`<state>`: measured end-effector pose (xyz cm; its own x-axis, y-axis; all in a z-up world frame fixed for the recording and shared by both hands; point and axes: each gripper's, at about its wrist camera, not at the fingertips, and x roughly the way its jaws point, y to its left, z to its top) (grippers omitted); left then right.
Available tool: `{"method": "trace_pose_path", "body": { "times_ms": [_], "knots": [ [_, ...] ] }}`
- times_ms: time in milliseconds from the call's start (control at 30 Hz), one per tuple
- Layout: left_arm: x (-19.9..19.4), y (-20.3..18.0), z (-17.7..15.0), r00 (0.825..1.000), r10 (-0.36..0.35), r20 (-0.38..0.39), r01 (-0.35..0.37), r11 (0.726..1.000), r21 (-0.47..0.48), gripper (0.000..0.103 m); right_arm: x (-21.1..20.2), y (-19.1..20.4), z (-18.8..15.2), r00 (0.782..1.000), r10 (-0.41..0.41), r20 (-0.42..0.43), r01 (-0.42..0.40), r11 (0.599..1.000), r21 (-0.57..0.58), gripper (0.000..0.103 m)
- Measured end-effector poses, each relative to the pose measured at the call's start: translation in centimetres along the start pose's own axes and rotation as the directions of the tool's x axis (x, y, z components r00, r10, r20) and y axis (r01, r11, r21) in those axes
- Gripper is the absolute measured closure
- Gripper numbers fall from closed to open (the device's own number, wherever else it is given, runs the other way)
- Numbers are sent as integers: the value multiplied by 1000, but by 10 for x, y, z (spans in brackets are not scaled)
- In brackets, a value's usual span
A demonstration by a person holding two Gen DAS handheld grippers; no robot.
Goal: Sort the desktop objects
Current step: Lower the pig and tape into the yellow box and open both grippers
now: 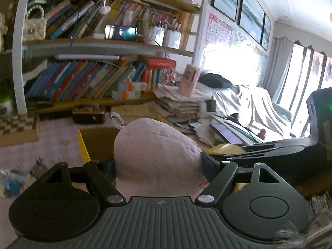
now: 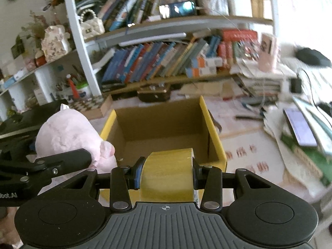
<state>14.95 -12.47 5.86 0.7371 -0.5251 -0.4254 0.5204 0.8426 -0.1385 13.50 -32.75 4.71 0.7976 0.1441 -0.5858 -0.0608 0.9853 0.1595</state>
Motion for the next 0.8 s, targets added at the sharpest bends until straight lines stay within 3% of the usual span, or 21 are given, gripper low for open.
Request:
{"method": "trace_pose_path", "body": {
  "times_ms": [233,467,633,800],
  "knots": [
    [36,7,17,997,81,-21,-79,994,79,26,26,-9,27,998,57,21,-55,994,-89,62],
    [78,11,22,989,125,-82,-107,975,197,26,64,-10,46,995,99,-7,-99,977,-190,62],
    [116,22,28,977,151,-151,-109,960,257,26,108,-13,60,991,108,-80,-125,959,-254,62],
    [155,27,28,953,182,-240,-94,937,337,26,153,-13,68,981,86,-176,-141,935,-326,62]
  ]
}}
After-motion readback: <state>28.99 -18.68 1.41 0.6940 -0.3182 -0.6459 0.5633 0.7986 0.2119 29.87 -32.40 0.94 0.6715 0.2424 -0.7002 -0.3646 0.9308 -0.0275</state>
